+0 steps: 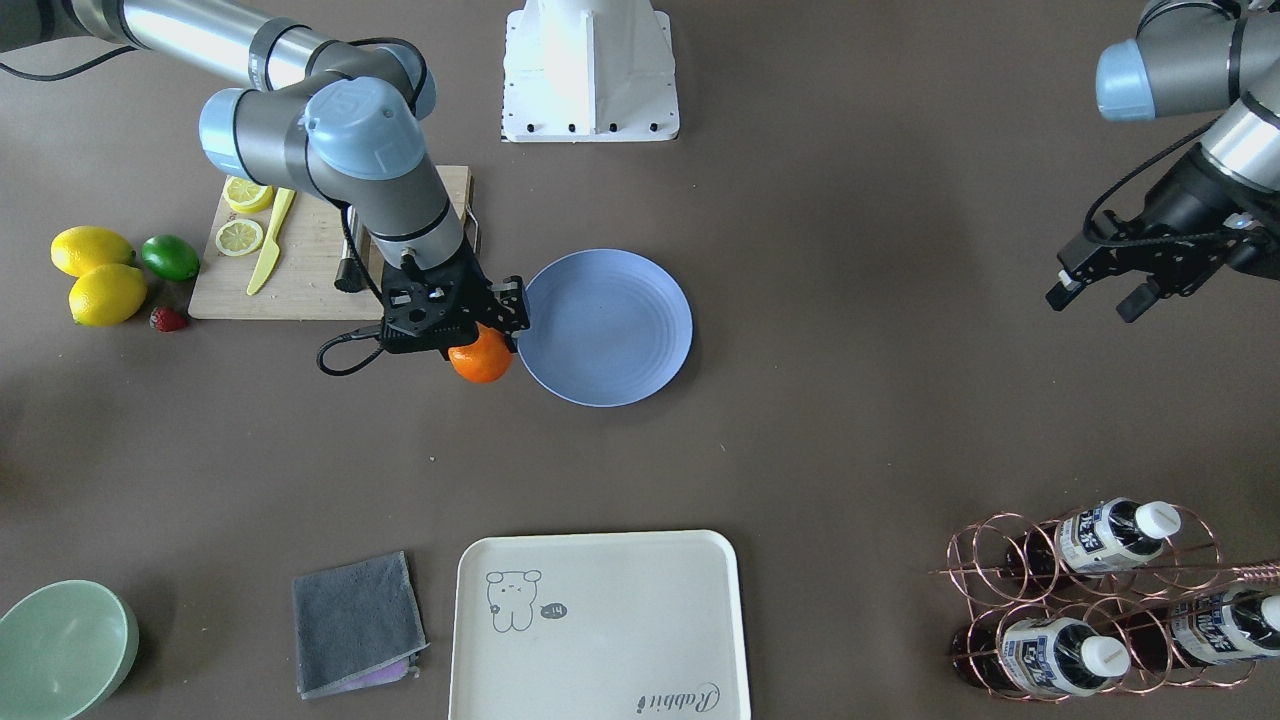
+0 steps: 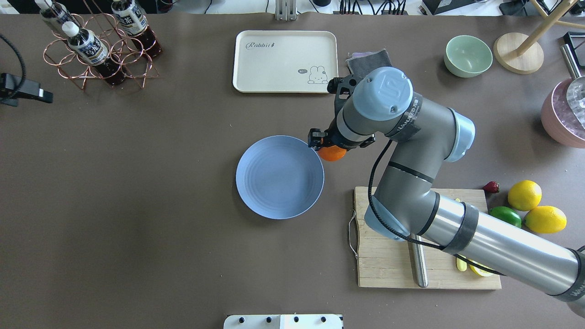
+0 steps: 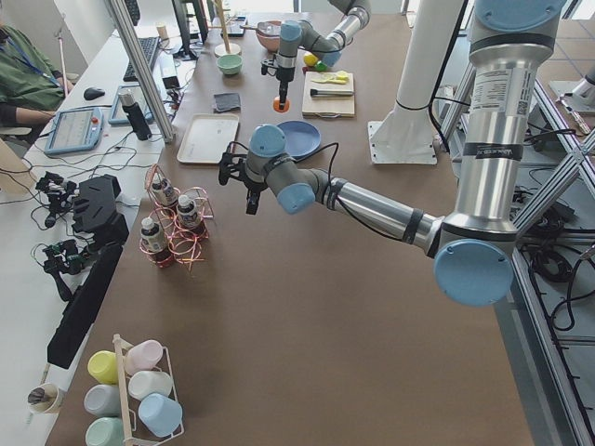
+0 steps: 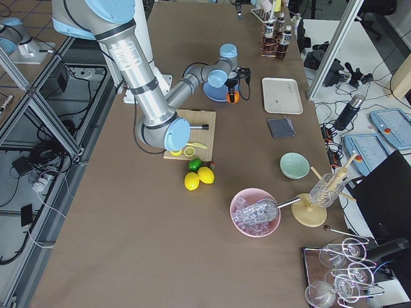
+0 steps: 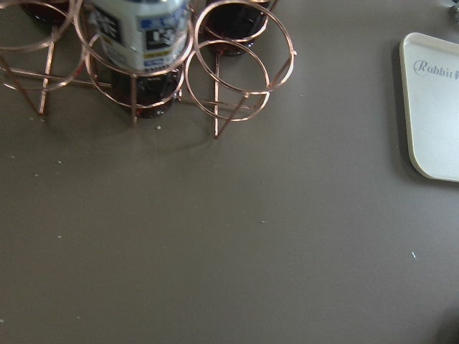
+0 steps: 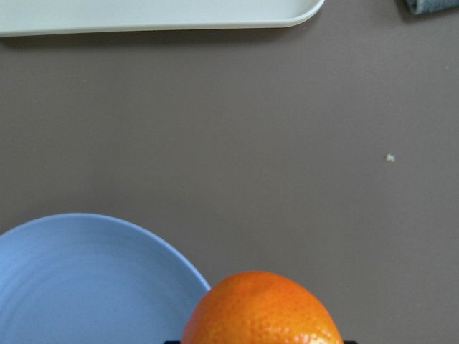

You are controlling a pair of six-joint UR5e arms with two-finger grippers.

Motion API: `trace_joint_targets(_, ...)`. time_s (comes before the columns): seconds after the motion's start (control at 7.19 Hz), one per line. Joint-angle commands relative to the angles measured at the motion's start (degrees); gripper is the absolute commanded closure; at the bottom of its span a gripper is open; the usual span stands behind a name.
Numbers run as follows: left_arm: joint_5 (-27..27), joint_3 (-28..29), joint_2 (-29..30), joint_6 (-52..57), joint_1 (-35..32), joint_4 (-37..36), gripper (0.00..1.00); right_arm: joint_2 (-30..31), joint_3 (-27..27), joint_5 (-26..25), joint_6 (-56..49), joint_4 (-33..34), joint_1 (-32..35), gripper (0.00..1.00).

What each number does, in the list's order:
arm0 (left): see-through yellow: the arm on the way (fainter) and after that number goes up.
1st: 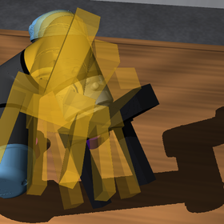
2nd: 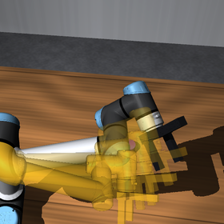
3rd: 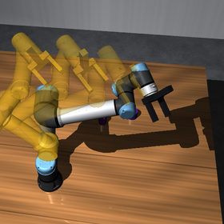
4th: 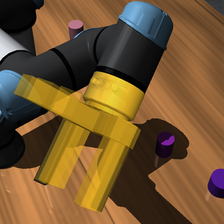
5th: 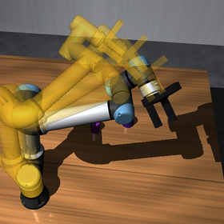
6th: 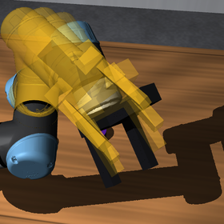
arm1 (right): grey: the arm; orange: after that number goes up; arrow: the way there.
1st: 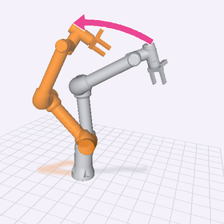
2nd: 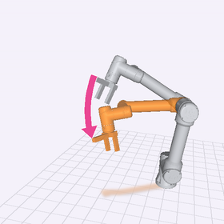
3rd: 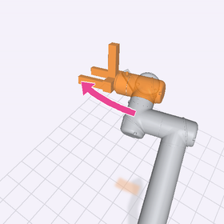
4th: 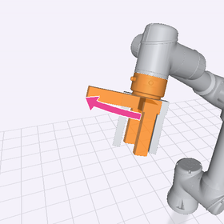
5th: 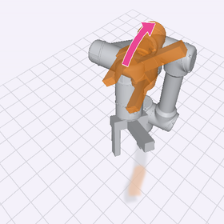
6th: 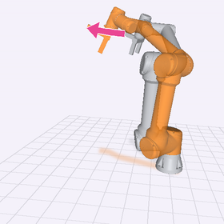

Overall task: Pick orange to plate
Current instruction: 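Carry the orange over the blue plate and lower it with the right gripper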

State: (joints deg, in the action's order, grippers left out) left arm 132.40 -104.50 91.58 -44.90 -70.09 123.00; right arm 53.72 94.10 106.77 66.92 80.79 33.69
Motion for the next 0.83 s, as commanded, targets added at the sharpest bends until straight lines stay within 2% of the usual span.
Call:
trace_joint_targets(0.0,1.02,3.66,-2.9,8.15,-6.71,0.13,0.02,-5.79,-0.4,-5.77,4.0,6.03,-6.25,1.0)
trace_joint_targets(0.28,1.19,5.79,-4.12,10.25,-11.18,0.13,0.02,-9.83,-5.82,-8.16,4.19,5.61,-8.11,1.0)
trace_joint_targets(0.42,1.11,6.05,-6.13,17.05,-12.6,-0.48,0.02,-11.25,-8.21,-9.12,4.1,5.52,-8.73,1.0)
trace_joint_targets(0.56,1.72,7.01,-6.85,18.6,-13.39,-0.48,0.02,-11.35,-9.27,-10.26,3.84,5.52,-8.99,1.0)
trace_joint_targets(0.7,2.85,7.63,-7.38,18.7,-14.45,-0.39,0.02,-11.44,-10.07,-10.62,3.84,5.43,-9.0,0.68)
